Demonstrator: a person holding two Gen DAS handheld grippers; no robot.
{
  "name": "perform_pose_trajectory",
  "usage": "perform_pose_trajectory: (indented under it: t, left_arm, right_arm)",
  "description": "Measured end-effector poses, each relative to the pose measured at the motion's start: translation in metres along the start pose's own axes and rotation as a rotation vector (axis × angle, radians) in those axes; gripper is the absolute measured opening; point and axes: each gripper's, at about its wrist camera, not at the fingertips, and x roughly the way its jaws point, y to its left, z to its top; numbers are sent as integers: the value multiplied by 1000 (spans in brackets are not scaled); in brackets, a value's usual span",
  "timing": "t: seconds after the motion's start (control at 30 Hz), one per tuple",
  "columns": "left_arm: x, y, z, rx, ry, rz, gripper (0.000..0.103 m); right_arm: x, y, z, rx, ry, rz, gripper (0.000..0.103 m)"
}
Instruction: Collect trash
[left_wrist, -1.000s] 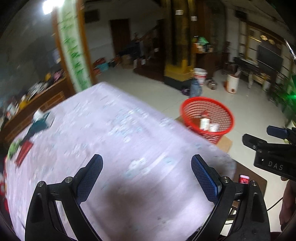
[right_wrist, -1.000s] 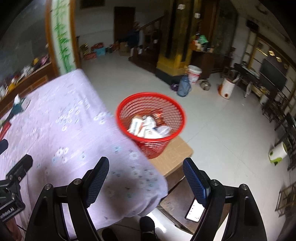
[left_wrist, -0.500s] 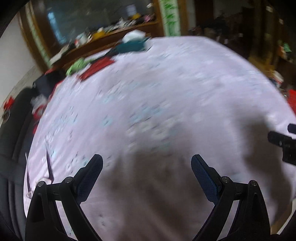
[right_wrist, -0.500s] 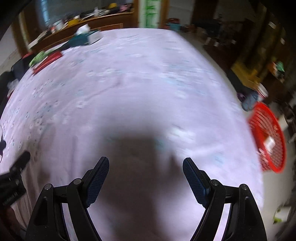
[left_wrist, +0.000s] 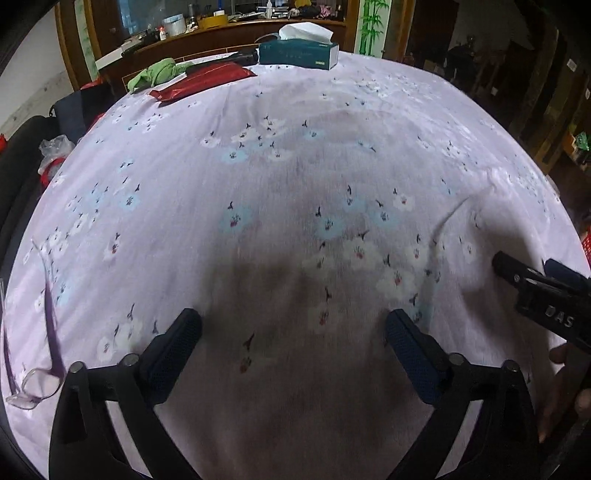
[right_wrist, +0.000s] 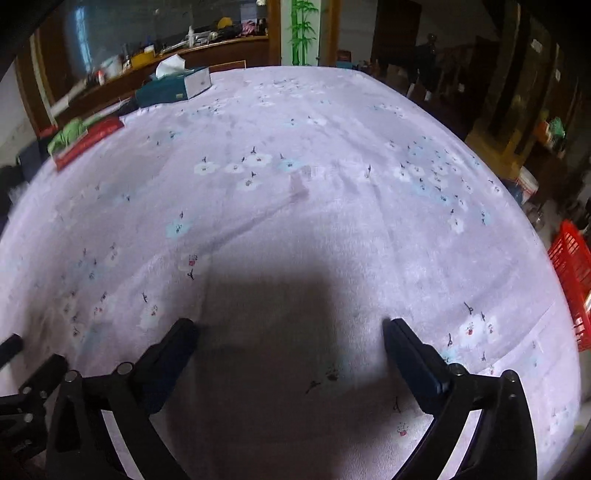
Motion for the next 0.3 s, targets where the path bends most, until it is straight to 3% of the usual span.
perform_pose_trajectory:
  t: [0.3]
  left_arm:
    - [6, -2, 8, -3, -22, 17, 103]
  right_arm:
    - [2, 2, 1, -13, 1, -8, 103]
